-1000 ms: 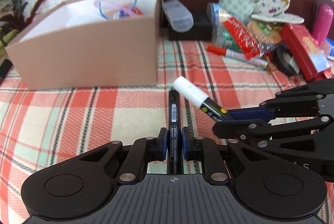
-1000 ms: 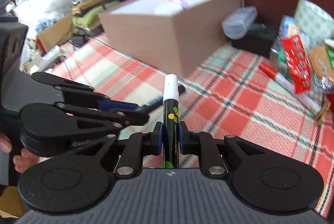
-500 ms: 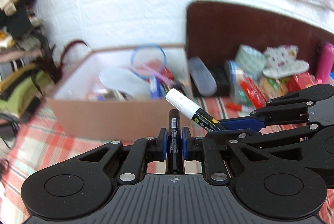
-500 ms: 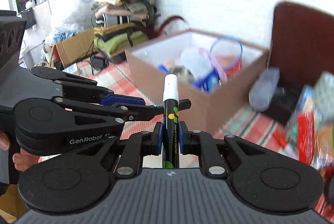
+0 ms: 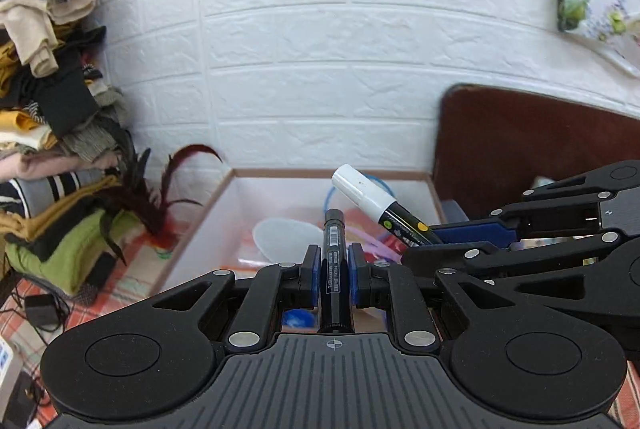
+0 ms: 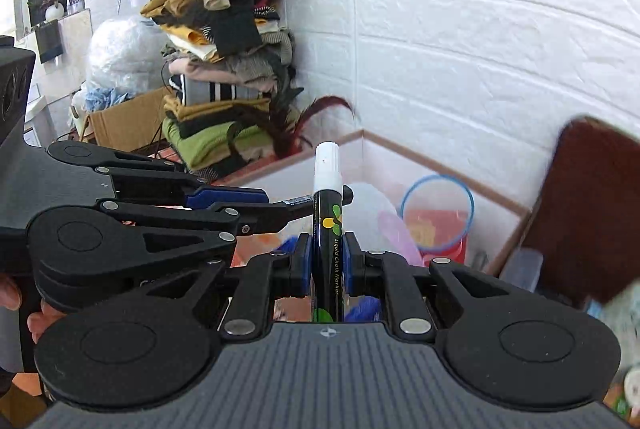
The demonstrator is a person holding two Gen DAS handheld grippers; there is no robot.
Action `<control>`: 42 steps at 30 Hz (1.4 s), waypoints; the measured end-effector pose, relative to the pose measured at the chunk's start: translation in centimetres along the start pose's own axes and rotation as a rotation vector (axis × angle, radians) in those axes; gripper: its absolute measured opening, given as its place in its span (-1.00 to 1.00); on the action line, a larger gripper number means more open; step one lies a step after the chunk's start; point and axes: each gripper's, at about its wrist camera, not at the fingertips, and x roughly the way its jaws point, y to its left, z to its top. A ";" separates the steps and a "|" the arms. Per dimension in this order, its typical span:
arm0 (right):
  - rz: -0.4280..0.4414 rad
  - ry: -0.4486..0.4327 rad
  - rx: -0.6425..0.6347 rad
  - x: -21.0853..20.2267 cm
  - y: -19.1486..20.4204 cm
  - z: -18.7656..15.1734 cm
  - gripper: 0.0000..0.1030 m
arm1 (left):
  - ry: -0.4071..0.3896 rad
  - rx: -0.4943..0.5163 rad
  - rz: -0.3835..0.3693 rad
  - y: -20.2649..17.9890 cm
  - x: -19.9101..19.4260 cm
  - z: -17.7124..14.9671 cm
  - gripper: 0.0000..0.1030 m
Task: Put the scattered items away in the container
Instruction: 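Carry both markers over the cardboard box and open both grippers inside, then move both grippers back to the cluttered pile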
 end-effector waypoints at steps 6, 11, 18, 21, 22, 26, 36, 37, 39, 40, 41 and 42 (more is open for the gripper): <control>-0.005 0.016 0.006 4.4 -0.8 2.0 -0.66 | 0.014 -0.029 0.018 3.1 3.9 0.8 -0.81; -0.007 0.030 0.028 8.3 -1.7 2.6 -0.65 | 0.024 -0.050 0.030 5.3 7.2 0.7 -0.78; -0.119 0.079 0.001 12.1 -3.3 0.3 0.20 | 0.096 -0.046 0.158 7.5 10.7 -2.0 0.72; -0.099 0.090 0.040 12.0 -4.0 -0.7 0.25 | 0.115 -0.073 0.139 7.9 10.7 -3.0 0.72; -0.095 0.091 0.049 11.8 -4.1 -1.0 0.28 | 0.120 -0.071 0.138 7.8 10.6 -3.2 0.73; -0.079 0.070 0.064 10.6 -3.8 -1.9 0.50 | 0.119 -0.046 0.140 6.5 9.4 -3.4 0.72; -0.094 -0.084 0.187 3.6 -3.6 -4.4 0.80 | 0.089 -0.007 0.110 2.4 4.5 -4.0 0.76; -0.100 -0.096 0.192 2.9 -3.6 -4.8 0.81 | 0.088 -0.009 0.104 1.9 3.9 -4.1 0.76; -0.108 -0.121 0.206 1.2 -3.5 -5.6 0.86 | 0.087 -0.014 0.089 0.8 2.9 -4.4 0.76; -0.112 -0.132 0.214 0.3 -3.5 -6.1 0.87 | 0.087 -0.020 0.077 0.2 2.4 -4.6 0.77; -0.115 -0.143 0.222 -0.6 -3.5 -6.6 0.90 | 0.086 -0.025 0.065 -0.4 1.8 -4.9 0.78; -0.120 -0.156 0.229 -1.6 -3.5 -7.2 0.93 | 0.087 -0.031 0.054 -1.1 1.3 -5.2 0.80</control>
